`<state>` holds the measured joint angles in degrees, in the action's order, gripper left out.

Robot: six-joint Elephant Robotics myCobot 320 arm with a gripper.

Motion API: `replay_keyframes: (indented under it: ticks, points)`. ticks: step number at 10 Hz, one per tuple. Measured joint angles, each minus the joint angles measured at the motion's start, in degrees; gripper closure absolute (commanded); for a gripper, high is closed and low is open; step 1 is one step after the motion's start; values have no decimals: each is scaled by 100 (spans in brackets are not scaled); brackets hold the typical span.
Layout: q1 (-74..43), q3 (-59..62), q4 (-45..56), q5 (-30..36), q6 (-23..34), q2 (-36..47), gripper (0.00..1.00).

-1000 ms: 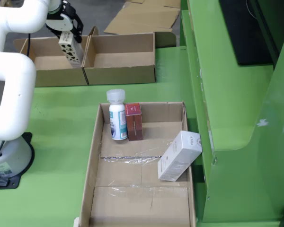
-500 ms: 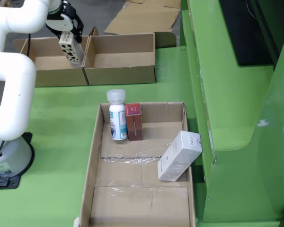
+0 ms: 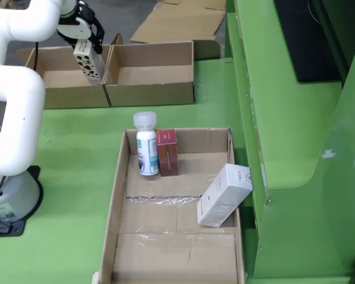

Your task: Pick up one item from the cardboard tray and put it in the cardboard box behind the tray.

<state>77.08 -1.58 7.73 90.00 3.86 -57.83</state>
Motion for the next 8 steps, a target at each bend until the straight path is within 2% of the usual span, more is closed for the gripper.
replay_keyframes:
  ticks: [1,8]
  points:
    - [0,0,0,0,0,0,100]
    - [0,0,0,0,0,0,30]
